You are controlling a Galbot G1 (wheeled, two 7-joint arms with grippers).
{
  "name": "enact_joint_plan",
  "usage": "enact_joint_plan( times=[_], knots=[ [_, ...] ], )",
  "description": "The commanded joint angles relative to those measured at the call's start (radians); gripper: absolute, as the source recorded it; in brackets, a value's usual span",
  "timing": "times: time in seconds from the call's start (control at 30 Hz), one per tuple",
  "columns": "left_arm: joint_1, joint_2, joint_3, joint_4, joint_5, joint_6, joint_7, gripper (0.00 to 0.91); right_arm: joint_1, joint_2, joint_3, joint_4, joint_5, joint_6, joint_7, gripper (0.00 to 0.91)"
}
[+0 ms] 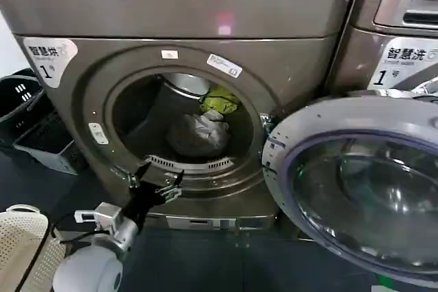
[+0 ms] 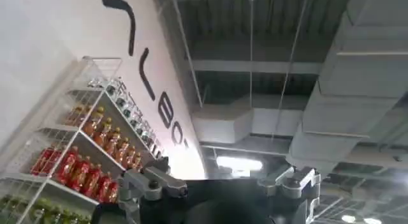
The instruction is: Grasp the clothes from the dryer.
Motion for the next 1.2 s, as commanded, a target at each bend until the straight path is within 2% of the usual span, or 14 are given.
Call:
enact_joint_plan(
  times=[0.03, 0.77, 0.87, 1.03, 1.2],
  knots=[
    [-0.002, 0.0, 0.001, 0.002, 0.0, 0.0, 0.001, 0.907, 0.001, 0.002, -0.001, 0.003, 0.0, 0.0, -0.001, 0.907],
    [-0.001, 0.003, 0.0, -0.002, 0.034, 0.002, 0.012, 0.907, -0.001, 0.007, -0.002, 0.025, 0.019, 0.002, -0.01, 0.907],
    [-0.001, 0.003, 0.003, -0.002, 0.068, -0.007, 0.019, 0.907, -0.004, 0.005, 0.004, 0.029, 0.013, -0.004, 0.014, 0.907],
    [-0.007, 0.014, 0.012, 0.008, 0.283, -0.09, 0.07, 0.907, -0.03, 0.0, 0.044, 0.034, -0.024, -0.023, 0.03, 0.907],
    [-0.059, 0.044, 0.033, 0.101, 0.639, -0.247, 0.097, 0.907, -0.05, 0.002, 0.063, 0.046, -0.031, -0.029, 0.03, 0.907]
  ],
)
